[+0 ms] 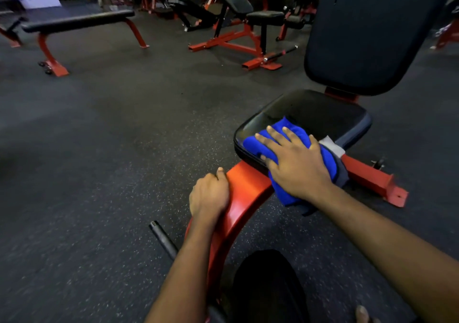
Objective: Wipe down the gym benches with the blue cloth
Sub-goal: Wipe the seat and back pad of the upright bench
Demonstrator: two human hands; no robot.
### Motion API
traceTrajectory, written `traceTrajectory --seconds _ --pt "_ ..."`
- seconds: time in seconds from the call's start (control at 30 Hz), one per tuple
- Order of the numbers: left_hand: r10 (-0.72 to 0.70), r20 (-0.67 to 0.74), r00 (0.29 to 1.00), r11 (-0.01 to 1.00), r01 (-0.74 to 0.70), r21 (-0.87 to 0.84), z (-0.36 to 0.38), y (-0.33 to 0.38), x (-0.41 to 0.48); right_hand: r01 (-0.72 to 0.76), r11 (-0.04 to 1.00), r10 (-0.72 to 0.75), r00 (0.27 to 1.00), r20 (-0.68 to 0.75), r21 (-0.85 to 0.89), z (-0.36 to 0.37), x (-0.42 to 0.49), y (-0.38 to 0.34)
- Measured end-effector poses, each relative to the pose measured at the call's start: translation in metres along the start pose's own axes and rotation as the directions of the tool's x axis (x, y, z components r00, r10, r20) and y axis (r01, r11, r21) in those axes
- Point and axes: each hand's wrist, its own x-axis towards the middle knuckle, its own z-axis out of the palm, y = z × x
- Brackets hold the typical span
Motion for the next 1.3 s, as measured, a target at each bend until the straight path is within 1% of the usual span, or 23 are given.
traceTrajectory --seconds 0.1,0.2,0.23,0.3,0.37,0.4,0.47,0.57,0.63,0.7,0.73,0.8,0.83,0.9,0.93,0.97,1.03,1.1,1.13,1.17,1.23,1.27,1.3 --pt "-0.006 -0.013 1.000 1.000 0.006 0.017 -0.001 -0.001 0.001 -0.057 0.997 0.056 0.998 0.033 0.048 0.002 0.010 0.004" --pt "-0.020 -0.010 1.000 1.000 0.020 0.016 0.000 0.001 0.000 -0.096 0.992 0.080 0.983 0.163 0.088 -0.005 0.046 0.006" --pt "-0.024 -0.008 1.000 1.000 0.024 0.011 0.000 0.002 -0.001 -0.109 0.989 0.089 0.979 0.185 0.102 -0.007 0.050 0.006" --pt "-0.043 0.000 0.999 0.999 0.043 -0.005 -0.001 0.005 -0.002 -0.122 0.986 0.105 0.984 0.143 0.116 -0.006 0.038 0.006" --pt "-0.054 -0.005 0.999 0.998 0.054 -0.020 -0.004 0.010 0.002 -0.094 0.991 0.092 0.995 0.029 0.090 0.000 0.012 0.004" --pt "-0.059 -0.011 0.998 0.998 0.058 -0.034 -0.006 0.015 0.004 -0.074 0.994 0.074 0.997 0.004 0.078 0.001 0.005 0.005" --pt "-0.047 0.010 0.999 0.998 0.047 -0.048 -0.007 0.028 0.009 -0.075 0.990 0.071 0.997 0.036 0.119 0.001 0.014 0.015" --pt "-0.009 0.090 0.996 1.000 0.009 0.002 -0.003 0.043 0.013 -0.173 0.971 0.148 0.977 0.153 0.166 -0.003 0.048 0.025" --pt "-0.012 0.105 0.994 0.999 0.007 0.042 -0.001 0.043 0.015 -0.200 0.966 0.181 0.975 0.126 0.163 0.000 0.045 0.022" --pt "-0.014 0.098 0.995 0.999 0.009 0.054 0.001 0.041 0.016 -0.148 0.980 0.147 0.989 0.018 0.135 0.006 0.021 0.021" --pt "-0.012 0.095 0.995 0.998 0.007 0.056 0.001 0.040 0.017 -0.114 0.985 0.116 0.993 -0.010 0.128 0.007 0.011 0.023" --pt "0.001 0.096 0.995 0.998 -0.007 0.064 0.001 0.041 0.017 -0.081 0.982 0.082 0.997 0.002 0.173 0.004 0.010 0.036" --pt "0.006 0.087 0.996 0.998 -0.011 0.064 0.002 0.041 0.016 -0.107 0.974 0.104 0.994 0.025 0.198 0.002 0.020 0.042" --pt "0.008 0.076 0.997 0.997 -0.014 0.075 0.002 0.040 0.015 -0.243 0.943 0.230 0.970 0.082 0.226 -0.002 0.039 0.044" --pt "0.008 0.075 0.997 0.997 -0.014 0.077 0.001 0.039 0.015 -0.295 0.931 0.284 0.955 0.083 0.215 -0.001 0.043 0.041" --pt "0.009 0.072 0.997 0.997 -0.014 0.073 0.001 0.039 0.015 -0.305 0.933 0.300 0.952 0.055 0.191 0.000 0.039 0.037" --pt "0.010 0.068 0.998 0.997 -0.015 0.074 0.002 0.038 0.015 -0.256 0.949 0.264 0.964 -0.019 0.184 0.006 0.019 0.035" --pt "0.015 0.065 0.998 0.997 -0.020 0.081 0.002 0.039 0.014 -0.196 0.951 0.207 0.978 -0.020 0.238 0.006 0.006 0.046" --pt "0.018 0.069 0.997 0.996 -0.023 0.084 0.002 0.038 0.013 -0.197 0.948 0.205 0.979 -0.007 0.252 0.005 0.010 0.053" --pt "0.019 0.069 0.997 0.996 -0.025 0.084 0.002 0.038 0.013 -0.233 0.938 0.239 0.971 0.009 0.255 0.003 0.019 0.059" --pt "0.021 0.064 0.998 0.996 -0.026 0.084 0.003 0.038 0.013 -0.360 0.897 0.364 0.931 0.034 0.258 0.002 0.034 0.059" --pt "0.018 0.063 0.998 0.996 -0.024 0.082 0.003 0.038 0.013 -0.391 0.886 0.398 0.917 0.026 0.249 0.004 0.035 0.055" --pt "0.015 0.059 0.998 0.997 -0.020 0.076 0.004 0.039 0.014 -0.371 0.898 0.381 0.925 0.004 0.235 0.006 0.033 0.053"
